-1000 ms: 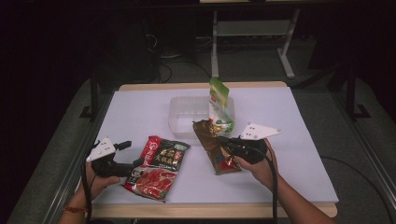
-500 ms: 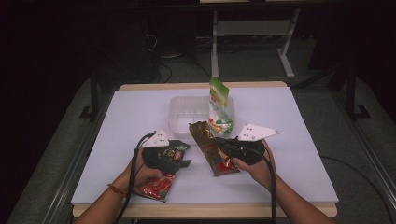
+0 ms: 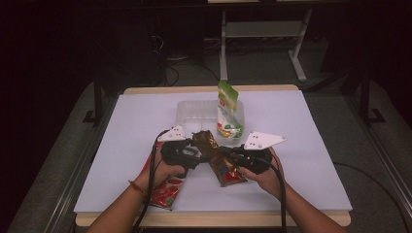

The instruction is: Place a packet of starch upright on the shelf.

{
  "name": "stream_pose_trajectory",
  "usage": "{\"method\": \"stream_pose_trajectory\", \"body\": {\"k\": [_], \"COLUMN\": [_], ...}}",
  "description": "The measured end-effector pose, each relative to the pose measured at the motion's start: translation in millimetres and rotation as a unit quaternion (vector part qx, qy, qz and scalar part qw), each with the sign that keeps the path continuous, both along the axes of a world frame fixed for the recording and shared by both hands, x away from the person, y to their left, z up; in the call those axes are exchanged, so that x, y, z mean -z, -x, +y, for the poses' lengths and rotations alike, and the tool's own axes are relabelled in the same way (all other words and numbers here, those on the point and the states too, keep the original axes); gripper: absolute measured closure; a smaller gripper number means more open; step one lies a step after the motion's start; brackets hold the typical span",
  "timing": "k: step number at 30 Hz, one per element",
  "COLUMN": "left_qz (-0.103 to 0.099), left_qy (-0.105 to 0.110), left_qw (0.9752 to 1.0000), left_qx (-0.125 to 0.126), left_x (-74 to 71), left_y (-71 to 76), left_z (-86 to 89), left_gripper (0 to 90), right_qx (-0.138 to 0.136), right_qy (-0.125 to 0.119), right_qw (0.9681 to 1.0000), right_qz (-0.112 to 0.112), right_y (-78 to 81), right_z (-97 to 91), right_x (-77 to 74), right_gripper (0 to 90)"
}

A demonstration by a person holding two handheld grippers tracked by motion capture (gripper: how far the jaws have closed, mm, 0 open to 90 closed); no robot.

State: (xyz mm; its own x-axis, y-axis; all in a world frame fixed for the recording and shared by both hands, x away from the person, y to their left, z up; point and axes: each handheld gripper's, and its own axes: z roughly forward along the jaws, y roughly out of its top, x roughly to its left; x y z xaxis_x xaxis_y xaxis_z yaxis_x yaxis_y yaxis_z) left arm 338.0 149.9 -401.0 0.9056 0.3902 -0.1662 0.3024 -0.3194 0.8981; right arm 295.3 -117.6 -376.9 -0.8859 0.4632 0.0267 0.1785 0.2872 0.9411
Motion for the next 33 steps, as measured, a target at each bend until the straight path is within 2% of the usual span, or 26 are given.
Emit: {"method": "stream_pose_trajectory", "body": {"k": [2, 5, 8, 11, 12, 19, 23, 27, 29, 32, 33], "left_qz": [-0.01, -0.028, -0.041, -0.053, -0.058, -0.076, -0.083, -0.082, -0.079, -0.076, -0.081], "left_qy": [0.008, 0.032, 0.032, 0.046, 0.045, 0.047, 0.051, 0.055, 0.058, 0.065, 0.057], "left_qw": [0.9999, 0.9991, 0.9986, 0.9973, 0.997, 0.9946, 0.9937, 0.9935, 0.9934, 0.9921, 0.9923], "left_qx": [-0.001, 0.002, 0.006, 0.018, 0.022, 0.054, 0.055, 0.056, 0.06, 0.075, 0.074], "left_x": [-2.9, -8.1, -12.4, -15.4, -16.6, -20.7, -23.0, -23.3, -21.8, -21.5, -22.1], "left_y": [1.3, 2.5, 5.8, 9.0, 9.6, 11.9, 13.0, 13.1, 12.5, 13.2, 14.8], "left_z": [2.6, 10.0, 9.9, 10.8, 10.7, 10.6, 10.7, 11.3, 11.3, 10.5, 8.3], "left_gripper": [34.9, 51.0, 60.4, 68.7, 70.8, 77.1, 78.6, 79.3, 79.4, 79.8, 79.8], "right_qx": [0.0, 0.009, 0.014, 0.018, 0.015, -0.016, -0.021, -0.028, -0.033, -0.034, -0.04], "right_qy": [0.0, -0.002, -0.007, -0.011, -0.011, 0.011, 0.036, 0.049, 0.053, 0.068, 0.068], "right_qw": [1.0, 1.0, 0.9998, 0.9996, 0.9996, 0.9996, 0.9989, 0.9977, 0.9973, 0.9962, 0.9958], "right_qz": [0.0, 0.002, 0.009, 0.018, 0.02, 0.02, 0.022, 0.036, 0.04, 0.042, 0.048], "right_y": [-0.1, -1.7, -5.4, -8.3, -9.1, -10.6, -12.8, -17.5, -19.3, -23.0, -24.2], "right_z": [-0.4, -4.3, -8.1, -11.0, -12.0, -10.6, -6.4, -1.8, 0.6, 4.9, 6.1], "right_x": [0.6, 0.5, 2.1, 2.6, 2.4, 3.5, 6.6, 12.8, 15.1, 19.5, 21.1], "right_gripper": [90.0, 90.0, 89.8, 87.7, 86.3, 72.9, 62.9, 53.5, 52.3, 45.0, 45.4]}}
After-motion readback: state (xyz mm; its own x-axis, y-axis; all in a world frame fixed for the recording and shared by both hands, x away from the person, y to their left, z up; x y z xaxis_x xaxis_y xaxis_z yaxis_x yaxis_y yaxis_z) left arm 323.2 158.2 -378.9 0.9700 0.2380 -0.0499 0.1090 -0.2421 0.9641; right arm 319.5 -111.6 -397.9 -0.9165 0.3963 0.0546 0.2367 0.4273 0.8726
